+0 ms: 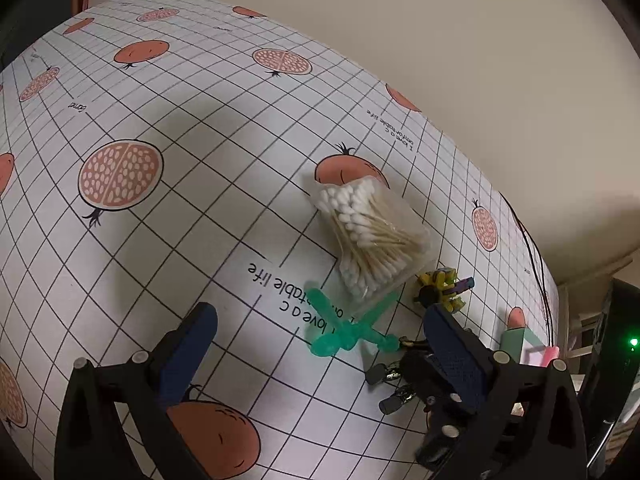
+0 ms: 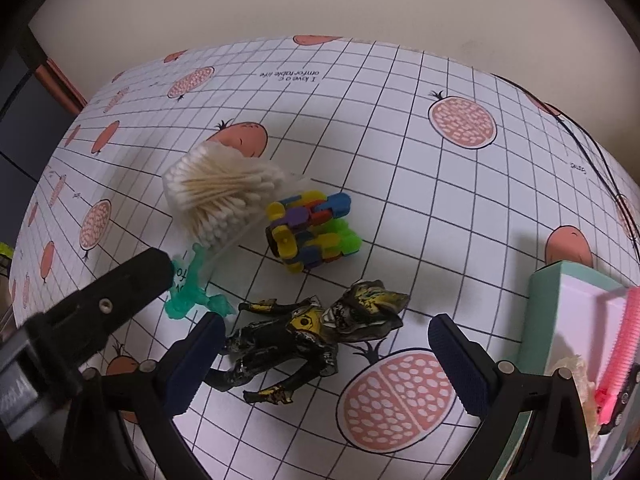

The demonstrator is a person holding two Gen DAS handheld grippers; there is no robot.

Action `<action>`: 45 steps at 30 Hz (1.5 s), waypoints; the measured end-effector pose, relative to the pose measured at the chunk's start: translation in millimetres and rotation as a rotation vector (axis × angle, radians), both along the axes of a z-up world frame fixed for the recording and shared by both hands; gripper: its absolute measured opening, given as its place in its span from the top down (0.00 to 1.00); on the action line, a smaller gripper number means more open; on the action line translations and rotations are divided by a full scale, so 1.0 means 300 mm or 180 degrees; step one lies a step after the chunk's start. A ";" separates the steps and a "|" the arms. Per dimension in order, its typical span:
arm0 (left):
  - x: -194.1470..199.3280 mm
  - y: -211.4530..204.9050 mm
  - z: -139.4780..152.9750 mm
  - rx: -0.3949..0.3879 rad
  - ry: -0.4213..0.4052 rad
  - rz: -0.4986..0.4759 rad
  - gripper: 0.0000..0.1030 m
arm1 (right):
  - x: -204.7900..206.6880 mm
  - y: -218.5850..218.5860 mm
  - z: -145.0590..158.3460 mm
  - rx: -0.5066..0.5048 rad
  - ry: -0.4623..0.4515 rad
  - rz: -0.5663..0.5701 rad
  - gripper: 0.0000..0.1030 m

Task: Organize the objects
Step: 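Withdraw both tools from the tray toward the green toy and black figure, then grasp the green plastic toy with the left tool while the right tool grasps the black figure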

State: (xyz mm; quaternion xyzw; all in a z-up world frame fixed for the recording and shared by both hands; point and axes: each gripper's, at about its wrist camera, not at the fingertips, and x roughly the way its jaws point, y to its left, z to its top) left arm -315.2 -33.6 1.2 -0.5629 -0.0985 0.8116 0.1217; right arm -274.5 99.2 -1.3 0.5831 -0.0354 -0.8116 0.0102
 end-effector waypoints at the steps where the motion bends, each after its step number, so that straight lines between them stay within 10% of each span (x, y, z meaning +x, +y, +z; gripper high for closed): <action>1: 0.003 0.004 -0.001 -0.0014 0.0002 -0.0013 0.00 | 0.000 -0.003 -0.005 0.0008 -0.0002 0.0000 0.00; 45: 0.052 0.104 -0.053 -0.0688 0.0334 -0.0049 0.04 | 0.055 0.072 0.008 0.0212 0.0047 0.0014 0.02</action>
